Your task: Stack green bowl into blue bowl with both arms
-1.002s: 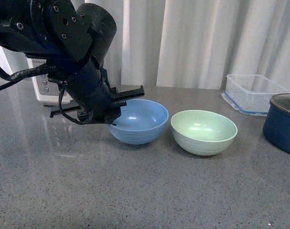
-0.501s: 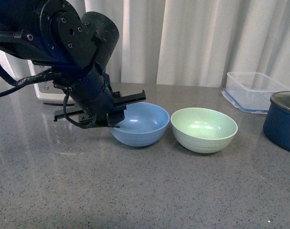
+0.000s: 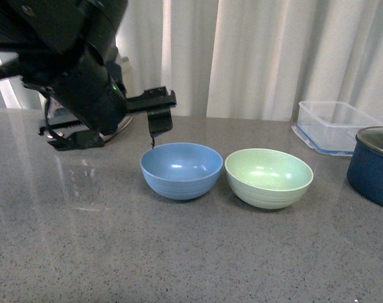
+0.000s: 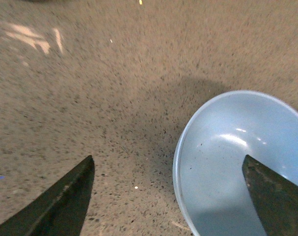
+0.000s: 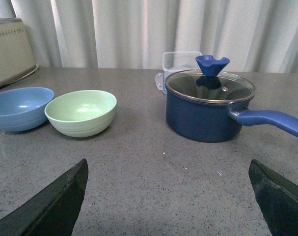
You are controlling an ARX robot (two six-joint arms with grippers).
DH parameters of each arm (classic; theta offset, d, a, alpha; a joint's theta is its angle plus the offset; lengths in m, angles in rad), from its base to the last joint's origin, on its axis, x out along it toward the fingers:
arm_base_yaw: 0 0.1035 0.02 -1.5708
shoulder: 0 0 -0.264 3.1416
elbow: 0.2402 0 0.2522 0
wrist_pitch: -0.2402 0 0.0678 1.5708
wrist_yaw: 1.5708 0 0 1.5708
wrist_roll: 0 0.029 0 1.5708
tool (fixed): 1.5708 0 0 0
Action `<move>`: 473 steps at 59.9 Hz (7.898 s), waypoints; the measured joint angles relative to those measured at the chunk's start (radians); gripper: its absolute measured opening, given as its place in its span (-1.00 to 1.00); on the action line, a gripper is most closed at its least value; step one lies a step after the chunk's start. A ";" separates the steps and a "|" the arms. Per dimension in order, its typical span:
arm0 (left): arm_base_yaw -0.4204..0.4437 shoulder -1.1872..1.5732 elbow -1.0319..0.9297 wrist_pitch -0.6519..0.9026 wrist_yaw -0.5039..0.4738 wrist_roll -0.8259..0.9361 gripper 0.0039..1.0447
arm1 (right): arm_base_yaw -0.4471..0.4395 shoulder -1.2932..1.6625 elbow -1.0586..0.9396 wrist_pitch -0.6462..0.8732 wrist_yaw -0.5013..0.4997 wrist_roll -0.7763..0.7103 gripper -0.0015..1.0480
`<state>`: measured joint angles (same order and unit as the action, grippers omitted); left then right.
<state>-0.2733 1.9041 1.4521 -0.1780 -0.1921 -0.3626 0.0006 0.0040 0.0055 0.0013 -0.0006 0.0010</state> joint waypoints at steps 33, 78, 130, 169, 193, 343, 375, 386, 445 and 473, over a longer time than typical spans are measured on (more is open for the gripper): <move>-0.007 -0.471 -0.588 0.459 -0.085 0.283 0.64 | 0.000 0.000 0.000 0.000 0.000 0.000 0.81; 0.190 -0.969 -1.294 0.948 0.115 0.357 -0.94 | 0.000 0.000 0.000 0.000 0.000 0.000 0.81; 0.271 -1.462 -1.431 0.618 0.190 0.358 -0.94 | 0.000 0.000 0.000 0.000 0.000 0.000 0.81; 0.271 -1.712 -1.431 0.373 0.190 0.358 -0.94 | 0.000 0.000 0.000 0.000 0.000 0.000 0.81; 0.271 -1.900 -1.431 0.179 0.190 0.358 -0.94 | 0.000 0.000 0.000 0.000 0.000 0.000 0.81; 0.271 -1.901 -1.431 0.179 0.192 0.358 0.87 | 0.122 2.076 1.629 -0.509 -0.126 0.066 0.64; 0.271 -1.901 -1.431 0.179 0.192 0.358 0.87 | 0.108 2.023 1.534 -0.472 -0.149 0.074 -0.98; 0.271 -1.901 -1.431 0.179 0.192 0.358 0.87 | 0.096 2.015 1.532 -0.472 -0.147 0.070 -0.98; 0.271 -1.901 -1.431 0.179 0.192 0.358 0.87 | 0.258 2.073 1.864 -0.598 -0.279 0.048 -0.98; 0.271 -1.901 -1.431 0.179 0.192 0.358 0.87 | 0.274 2.213 2.012 -0.641 -0.290 0.047 -0.98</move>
<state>-0.0021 0.0036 0.0212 0.0006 -0.0006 -0.0044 0.2741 2.2169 2.0174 -0.6399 -0.2901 0.0483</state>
